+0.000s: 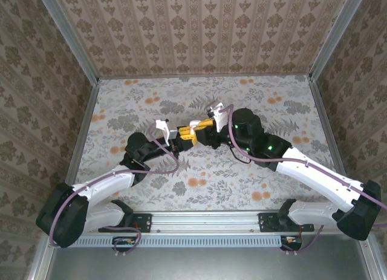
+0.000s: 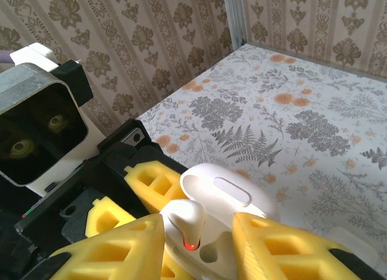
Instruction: Insert the wireless bluetooth earbuds into the charging case
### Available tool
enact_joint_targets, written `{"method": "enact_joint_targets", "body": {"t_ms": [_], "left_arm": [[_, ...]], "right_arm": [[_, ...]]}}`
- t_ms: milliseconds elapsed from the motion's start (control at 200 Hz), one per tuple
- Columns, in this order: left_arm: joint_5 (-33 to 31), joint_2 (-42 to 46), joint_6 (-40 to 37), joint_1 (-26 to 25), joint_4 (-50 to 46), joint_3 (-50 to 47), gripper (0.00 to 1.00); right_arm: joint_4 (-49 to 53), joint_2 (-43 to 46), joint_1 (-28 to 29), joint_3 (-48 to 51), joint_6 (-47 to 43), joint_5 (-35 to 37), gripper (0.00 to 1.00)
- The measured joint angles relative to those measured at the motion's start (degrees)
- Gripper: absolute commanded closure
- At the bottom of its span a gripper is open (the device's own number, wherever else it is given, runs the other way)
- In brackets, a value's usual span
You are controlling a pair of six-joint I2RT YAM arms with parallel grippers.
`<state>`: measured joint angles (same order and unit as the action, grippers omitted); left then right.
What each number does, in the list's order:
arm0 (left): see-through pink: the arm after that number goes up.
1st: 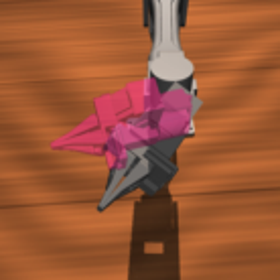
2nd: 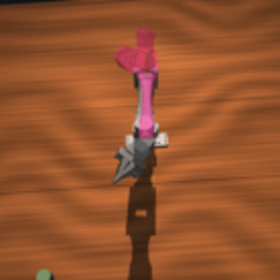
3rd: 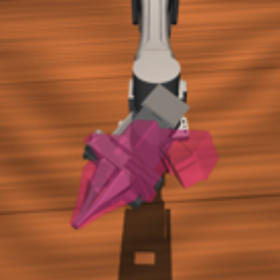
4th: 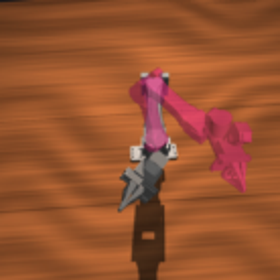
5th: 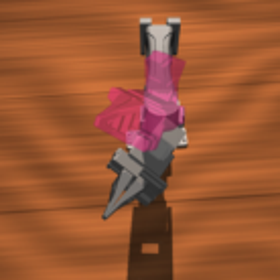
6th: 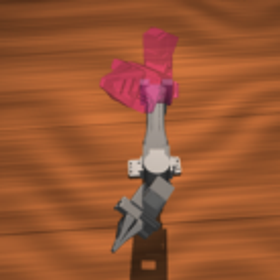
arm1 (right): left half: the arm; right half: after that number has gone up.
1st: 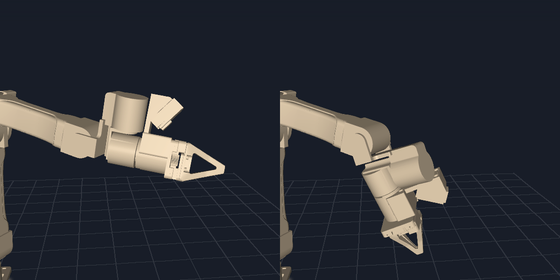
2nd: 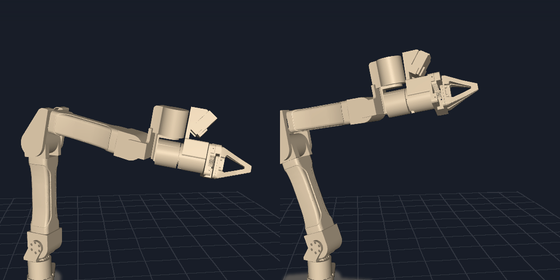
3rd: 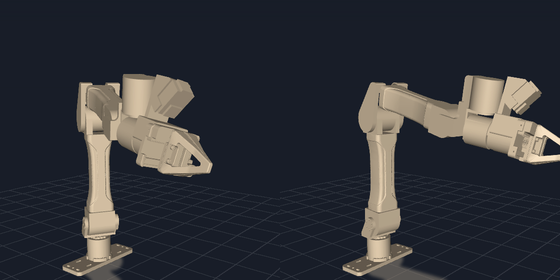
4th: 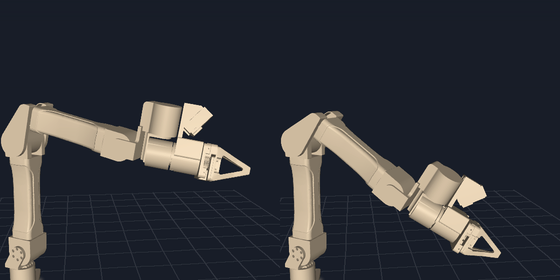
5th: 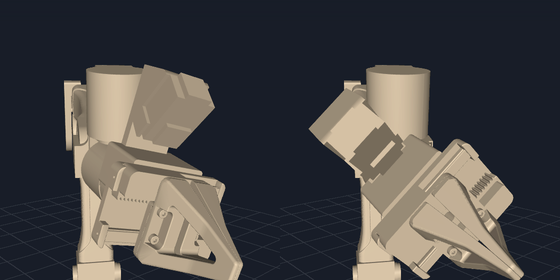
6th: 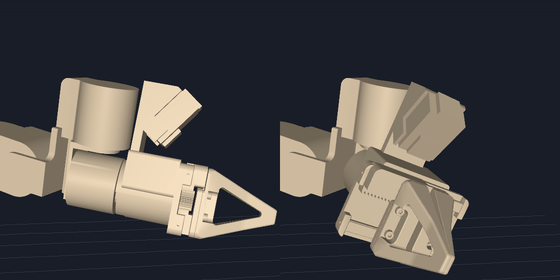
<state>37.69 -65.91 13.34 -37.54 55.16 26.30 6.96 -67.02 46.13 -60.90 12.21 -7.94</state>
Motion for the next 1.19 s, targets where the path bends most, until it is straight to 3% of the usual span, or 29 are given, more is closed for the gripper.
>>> {"method": "enact_joint_targets", "body": {"t_ms": [350,590,865,985,1195], "left_arm": [[-0.2,0.1,0.0,0.0,0.0,0.0,1.00],[-0.2,1.5,-1.6,0.0,-3.6,0.0,1.00],[-0.2,2.0,-4.4,0.0,-9.2,0.4,1.00],[0.0,1.5,-4.8,0.0,-9.9,0.5,1.00],[0.0,0.1,-5.3,0.0,-9.9,0.7,1.00]], "right_arm": [[6.1,6.1,-3.9,-1.8,4.3,-0.7,0.56],[20.5,6.0,-15.5,-5.8,12.1,2.9,0.52],[29.9,-2.9,-31.2,8.8,18.3,-0.9,0.56],[30.6,-7.2,-33.3,13.7,19.7,-3.0,0.57],[28.0,-14.2,-33.5,13.9,20.9,-5.0,0.58]]}}
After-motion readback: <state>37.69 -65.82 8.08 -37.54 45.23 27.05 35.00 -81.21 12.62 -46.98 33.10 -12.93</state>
